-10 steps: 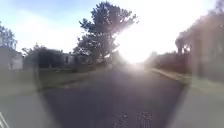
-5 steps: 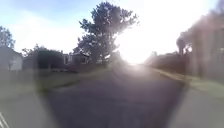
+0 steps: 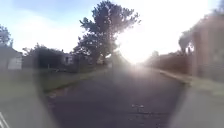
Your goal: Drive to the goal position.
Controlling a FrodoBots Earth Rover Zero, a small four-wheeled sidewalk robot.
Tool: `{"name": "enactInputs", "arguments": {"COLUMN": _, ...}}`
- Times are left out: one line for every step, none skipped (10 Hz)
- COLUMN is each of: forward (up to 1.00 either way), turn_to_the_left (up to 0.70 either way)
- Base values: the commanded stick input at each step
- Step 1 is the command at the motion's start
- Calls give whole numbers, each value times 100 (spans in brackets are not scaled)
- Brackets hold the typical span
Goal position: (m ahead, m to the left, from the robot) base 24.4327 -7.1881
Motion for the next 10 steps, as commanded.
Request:
{"name": "enactInputs", "arguments": {"forward": 70, "turn_to_the_left": -35}}
{"name": "enactInputs", "arguments": {"forward": 70, "turn_to_the_left": -35}}
{"name": "enactInputs", "arguments": {"forward": 70, "turn_to_the_left": -31}}
{"name": "enactInputs", "arguments": {"forward": 70, "turn_to_the_left": -20}}
{"name": "enactInputs", "arguments": {"forward": 70, "turn_to_the_left": -8}}
{"name": "enactInputs", "arguments": {"forward": 70, "turn_to_the_left": 0}}
{"name": "enactInputs", "arguments": {"forward": 70, "turn_to_the_left": 0}}
{"name": "enactInputs", "arguments": {"forward": 70, "turn_to_the_left": 0}}
{"name": "enactInputs", "arguments": {"forward": 70, "turn_to_the_left": 0}}
{"name": "enactInputs", "arguments": {"forward": 70, "turn_to_the_left": 0}}
